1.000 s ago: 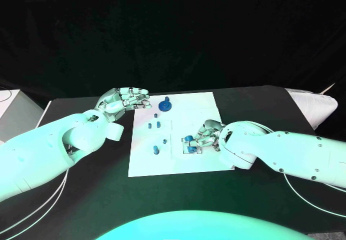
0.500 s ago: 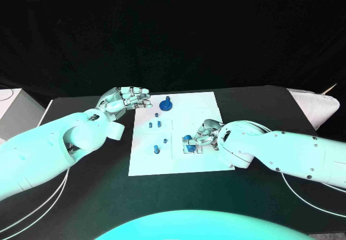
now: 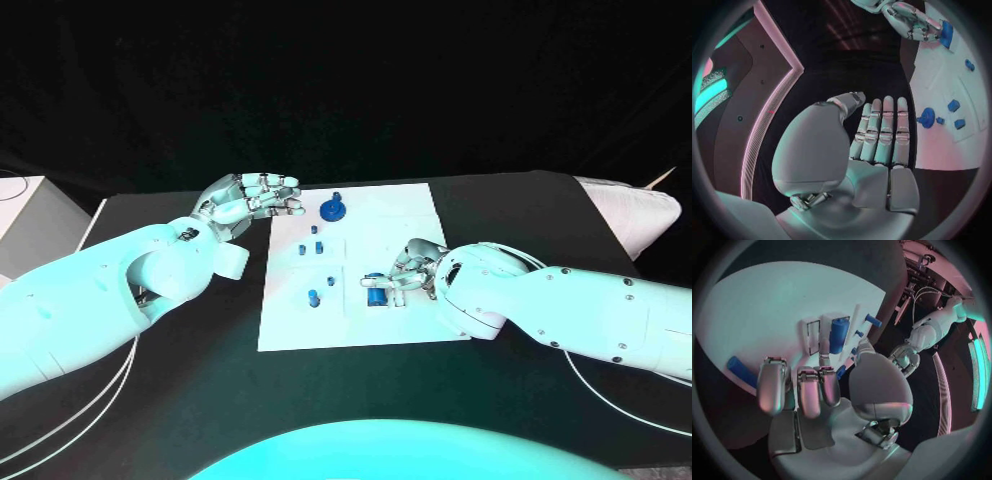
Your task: Assemble the parts on the task board
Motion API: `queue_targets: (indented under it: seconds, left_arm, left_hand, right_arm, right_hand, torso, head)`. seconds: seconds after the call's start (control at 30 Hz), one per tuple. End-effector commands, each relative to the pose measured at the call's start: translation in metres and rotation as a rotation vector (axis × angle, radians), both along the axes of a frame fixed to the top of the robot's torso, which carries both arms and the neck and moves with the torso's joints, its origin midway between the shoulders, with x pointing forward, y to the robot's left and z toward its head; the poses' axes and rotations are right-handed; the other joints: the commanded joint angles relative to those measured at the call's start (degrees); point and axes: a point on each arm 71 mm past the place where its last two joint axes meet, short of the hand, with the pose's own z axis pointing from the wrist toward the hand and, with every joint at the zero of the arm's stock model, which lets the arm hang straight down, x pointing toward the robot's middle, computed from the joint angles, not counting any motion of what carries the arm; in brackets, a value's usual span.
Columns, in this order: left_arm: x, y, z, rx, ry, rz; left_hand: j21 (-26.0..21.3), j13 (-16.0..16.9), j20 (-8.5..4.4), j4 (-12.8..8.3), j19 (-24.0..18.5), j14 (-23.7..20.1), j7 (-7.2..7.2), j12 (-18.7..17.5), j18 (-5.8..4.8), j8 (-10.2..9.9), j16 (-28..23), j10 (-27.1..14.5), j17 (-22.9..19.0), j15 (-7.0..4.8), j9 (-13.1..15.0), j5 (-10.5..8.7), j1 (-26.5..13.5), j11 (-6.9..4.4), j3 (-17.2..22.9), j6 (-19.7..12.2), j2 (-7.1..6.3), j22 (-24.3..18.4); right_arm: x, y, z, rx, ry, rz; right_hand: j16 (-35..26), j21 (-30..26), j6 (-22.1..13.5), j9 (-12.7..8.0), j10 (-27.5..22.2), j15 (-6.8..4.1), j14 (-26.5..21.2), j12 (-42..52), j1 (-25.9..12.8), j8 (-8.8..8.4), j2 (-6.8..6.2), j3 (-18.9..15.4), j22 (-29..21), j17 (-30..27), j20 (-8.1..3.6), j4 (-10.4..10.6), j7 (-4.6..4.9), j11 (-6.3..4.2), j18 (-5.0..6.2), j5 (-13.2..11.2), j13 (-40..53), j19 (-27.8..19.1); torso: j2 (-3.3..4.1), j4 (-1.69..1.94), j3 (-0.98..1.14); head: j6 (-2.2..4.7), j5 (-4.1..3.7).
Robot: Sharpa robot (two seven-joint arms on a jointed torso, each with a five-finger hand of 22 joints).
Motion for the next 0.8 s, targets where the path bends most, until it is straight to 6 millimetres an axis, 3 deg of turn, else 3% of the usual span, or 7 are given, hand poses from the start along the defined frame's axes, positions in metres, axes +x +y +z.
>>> queue_targets:
  seconds: [0.03, 0.23, 0.33, 0.43, 0.5, 0.57, 0.8]
  left_arm:
    - [-0.001, -0.002, 0.001, -0.012, -0.003, -0.012]
    - [-0.001, -0.001, 0.001, -0.012, -0.003, -0.011]
    - [-0.001, -0.001, 0.001, -0.012, -0.003, -0.011]
    - [-0.001, -0.001, 0.001, -0.012, -0.004, -0.011]
    - [-0.001, -0.001, 0.001, -0.012, -0.004, -0.011]
    - [-0.001, -0.001, 0.001, -0.012, -0.004, -0.011]
    - [-0.001, -0.001, 0.001, -0.012, -0.004, -0.010]
  left_hand:
    - [-0.24, -0.03, -0.09, 0.12, 0.45, 0.49, 0.46, -0.21, 0.24, -0.17, -0.33, 0.06, 0.08, 0.01, -0.06, 0.25, 0.20, 0.33, 0.02, 0.11, 0.32, -0.08]
    - [-0.25, -0.03, -0.09, 0.12, 0.45, 0.49, 0.47, -0.21, 0.24, -0.17, -0.34, 0.06, 0.08, 0.01, -0.06, 0.25, 0.21, 0.33, 0.02, 0.11, 0.32, -0.09]
    - [-0.25, -0.03, -0.09, 0.12, 0.45, 0.49, 0.47, -0.21, 0.24, -0.17, -0.34, 0.06, 0.08, 0.01, -0.06, 0.25, 0.21, 0.33, 0.02, 0.11, 0.32, -0.09]
    - [-0.25, -0.03, -0.09, 0.12, 0.45, 0.49, 0.47, -0.21, 0.24, -0.17, -0.34, 0.06, 0.08, 0.01, -0.06, 0.25, 0.21, 0.33, 0.02, 0.11, 0.32, -0.09]
    - [-0.25, -0.03, -0.09, 0.12, 0.45, 0.49, 0.47, -0.21, 0.24, -0.17, -0.34, 0.06, 0.08, 0.01, -0.06, 0.25, 0.21, 0.33, 0.02, 0.11, 0.32, -0.09]
    - [-0.25, -0.03, -0.09, 0.12, 0.45, 0.49, 0.47, -0.21, 0.24, -0.17, -0.34, 0.06, 0.08, 0.01, -0.06, 0.25, 0.21, 0.33, 0.02, 0.11, 0.32, -0.09]
    - [-0.35, -0.02, -0.08, 0.12, 0.50, 0.52, 0.49, -0.22, 0.24, -0.18, -0.43, 0.06, 0.13, 0.02, -0.07, 0.25, 0.23, 0.34, 0.03, 0.11, 0.33, -0.16]
  right_arm:
    - [-0.005, 0.001, -0.001, -0.013, -0.010, 0.038]
    - [-0.008, -0.006, 0.004, 0.024, -0.057, 0.033]
    - [-0.009, -0.014, 0.008, 0.049, -0.086, 0.026]
    - [-0.010, -0.024, 0.013, 0.090, -0.118, 0.020]
    - [-0.010, -0.034, 0.018, 0.121, -0.134, 0.017]
    - [-0.010, -0.042, 0.021, 0.129, -0.140, 0.013]
    - [-0.007, -0.082, 0.023, 0.066, -0.146, 0.002]
  right_hand:
    - [0.24, -0.15, -0.25, 0.11, 3.15, -0.29, 5.98, -0.27, -0.59, 0.36, 0.08, -0.35, 8.39, 15.08, -0.38, -0.03, -0.13, -0.14, -0.58, -0.45, 11.80, 3.35]
    - [0.24, 0.06, -0.29, 0.35, 3.38, -0.37, 5.98, 0.03, 4.05, 0.81, 2.80, 1.55, 8.62, 15.08, -0.44, -0.33, -0.24, -0.25, -0.62, 2.22, 12.09, 3.45]
    - [0.24, 0.24, -0.32, 0.39, 3.51, -0.40, 5.98, 0.23, 6.07, 0.91, 3.15, 1.73, 8.74, 15.08, -0.48, -0.42, -0.29, -0.28, -0.66, 2.85, 12.24, 3.50]
    - [0.24, 0.64, -0.83, 0.27, 3.75, -0.36, 5.98, 0.66, 9.35, 0.68, 3.56, 1.96, 8.99, 15.08, -0.47, -0.52, -0.17, -0.20, -0.74, 3.40, 12.55, 3.59]
    - [0.24, 0.71, -1.07, 0.00, 3.98, -0.31, 5.98, 1.06, 13.74, 0.32, 4.68, 3.06, 9.10, 15.08, -0.44, -0.79, -0.07, -0.13, -0.76, 3.06, 12.85, 3.62]
    - [0.24, 0.67, -1.78, -0.50, 4.01, -0.13, 5.98, 1.13, 16.20, -0.54, 4.56, 4.26, 9.15, 15.08, -0.34, -0.75, 0.27, 0.13, -0.77, 1.37, 12.92, 3.62]
    - [0.24, 1.04, -2.58, -1.44, 4.31, 0.30, 5.98, 1.67, 17.46, -2.09, 3.44, 5.07, 9.38, 15.08, -0.03, -0.56, 0.88, 0.63, -0.86, 0.81, 13.28, 3.67]
  torso:
    - [-0.01, -0.04, 0.03]
    - [-0.06, -0.04, 0.03]
    - [-0.07, -0.09, 0.00]
    - [-0.11, -0.15, -0.01]
    - [-0.10, -0.13, -0.01]
    - [-0.10, -0.14, 0.00]
    - [-0.11, -0.18, -0.02]
  head:
    - [-0.12, 0.09]
    - [-0.02, 0.09]
    - [0.07, 0.14]
    - [0.04, 0.09]
    - [0.19, -0.12]
    - [0.32, -0.20]
    - [0.57, -0.34]
